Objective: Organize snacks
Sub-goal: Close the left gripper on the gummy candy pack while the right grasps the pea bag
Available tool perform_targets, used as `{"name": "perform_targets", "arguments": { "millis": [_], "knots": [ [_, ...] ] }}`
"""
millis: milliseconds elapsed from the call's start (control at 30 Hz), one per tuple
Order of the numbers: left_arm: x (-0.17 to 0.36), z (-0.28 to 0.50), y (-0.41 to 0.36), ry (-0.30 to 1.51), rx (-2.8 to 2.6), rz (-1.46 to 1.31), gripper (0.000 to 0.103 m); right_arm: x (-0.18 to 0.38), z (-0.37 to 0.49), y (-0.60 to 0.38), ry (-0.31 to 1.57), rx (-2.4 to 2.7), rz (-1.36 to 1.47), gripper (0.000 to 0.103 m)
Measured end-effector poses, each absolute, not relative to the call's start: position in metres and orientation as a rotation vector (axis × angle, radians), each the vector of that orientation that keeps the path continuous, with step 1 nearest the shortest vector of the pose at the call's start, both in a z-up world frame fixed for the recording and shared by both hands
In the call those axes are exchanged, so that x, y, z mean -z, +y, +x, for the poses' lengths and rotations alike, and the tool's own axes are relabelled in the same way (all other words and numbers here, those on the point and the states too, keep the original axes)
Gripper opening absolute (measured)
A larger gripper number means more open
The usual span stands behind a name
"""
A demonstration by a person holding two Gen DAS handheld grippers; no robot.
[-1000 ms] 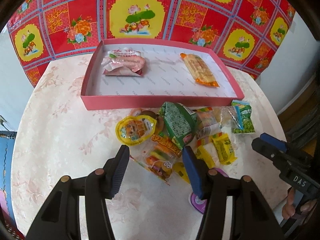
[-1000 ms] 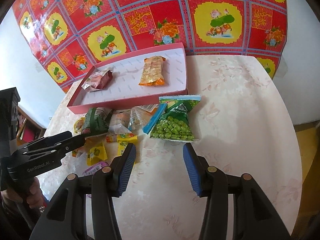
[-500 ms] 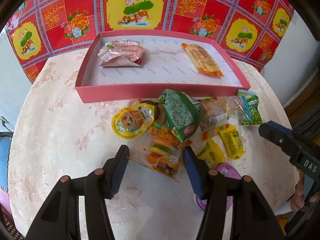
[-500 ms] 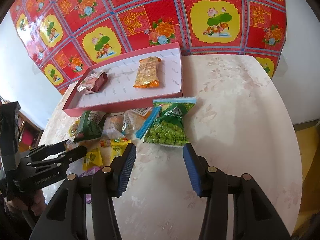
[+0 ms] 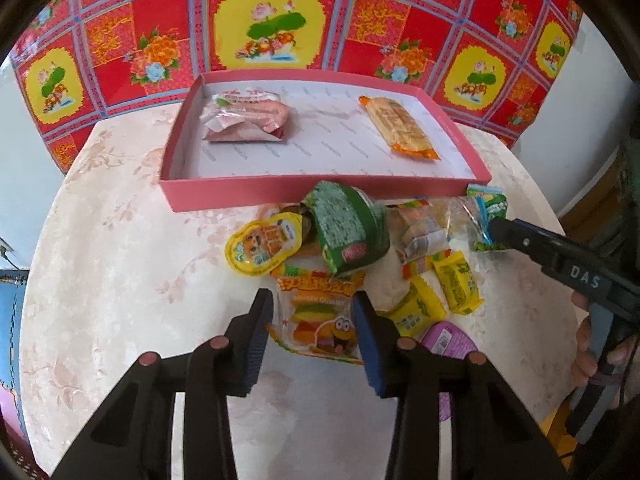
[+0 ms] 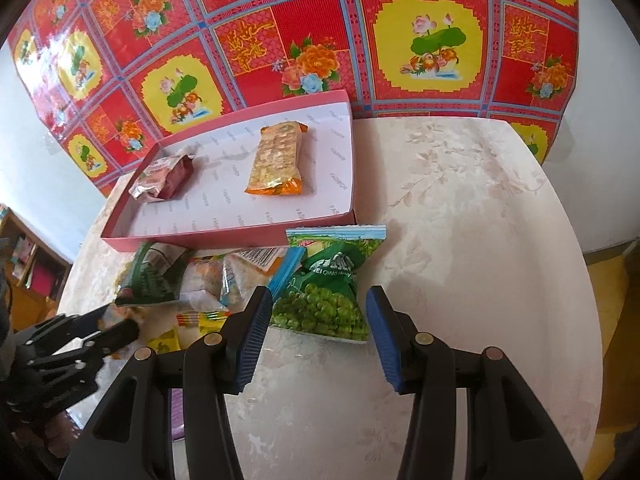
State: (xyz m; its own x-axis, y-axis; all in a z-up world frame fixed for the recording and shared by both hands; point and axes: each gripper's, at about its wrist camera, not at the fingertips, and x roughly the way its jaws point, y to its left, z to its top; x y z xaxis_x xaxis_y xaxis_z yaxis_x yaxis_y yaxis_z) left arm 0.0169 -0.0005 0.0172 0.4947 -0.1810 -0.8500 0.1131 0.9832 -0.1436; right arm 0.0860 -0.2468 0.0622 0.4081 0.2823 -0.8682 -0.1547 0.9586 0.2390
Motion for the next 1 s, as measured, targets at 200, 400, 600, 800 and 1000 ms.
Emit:
{"name": "perform_targets", "arguments": {
  "millis": [200, 400, 600, 800, 1000],
  "knots": [
    [-0.024, 0.011, 0.014, 1.027, 0.184, -0.107, 0.042, -0.063, 0.084, -0.244, 1.119, -0.248, 0.099, 0.05],
    [-0.032, 0.008, 0.03, 1.009, 0.189, -0.125, 0.03, -0.063, 0.083, -0.239, 1.129, -0.215, 0.074, 0.05],
    [-0.042, 0.008, 0.04, 0.989, 0.221, -0.134, 0.025, -0.055, 0.092, -0.238, 1.155, -0.146, 0.068, 0.05],
    [-0.04, 0.009, 0.038, 1.002, 0.24, -0.111, 0.025, -0.046, 0.093, -0.234, 1.167, -0.148, 0.084, 0.05],
    [-0.041, 0.011, 0.033, 0.999, 0.223, -0.125, 0.025, -0.046, 0.091, -0.234, 1.163, -0.175, 0.089, 0.043]
  ]
}}
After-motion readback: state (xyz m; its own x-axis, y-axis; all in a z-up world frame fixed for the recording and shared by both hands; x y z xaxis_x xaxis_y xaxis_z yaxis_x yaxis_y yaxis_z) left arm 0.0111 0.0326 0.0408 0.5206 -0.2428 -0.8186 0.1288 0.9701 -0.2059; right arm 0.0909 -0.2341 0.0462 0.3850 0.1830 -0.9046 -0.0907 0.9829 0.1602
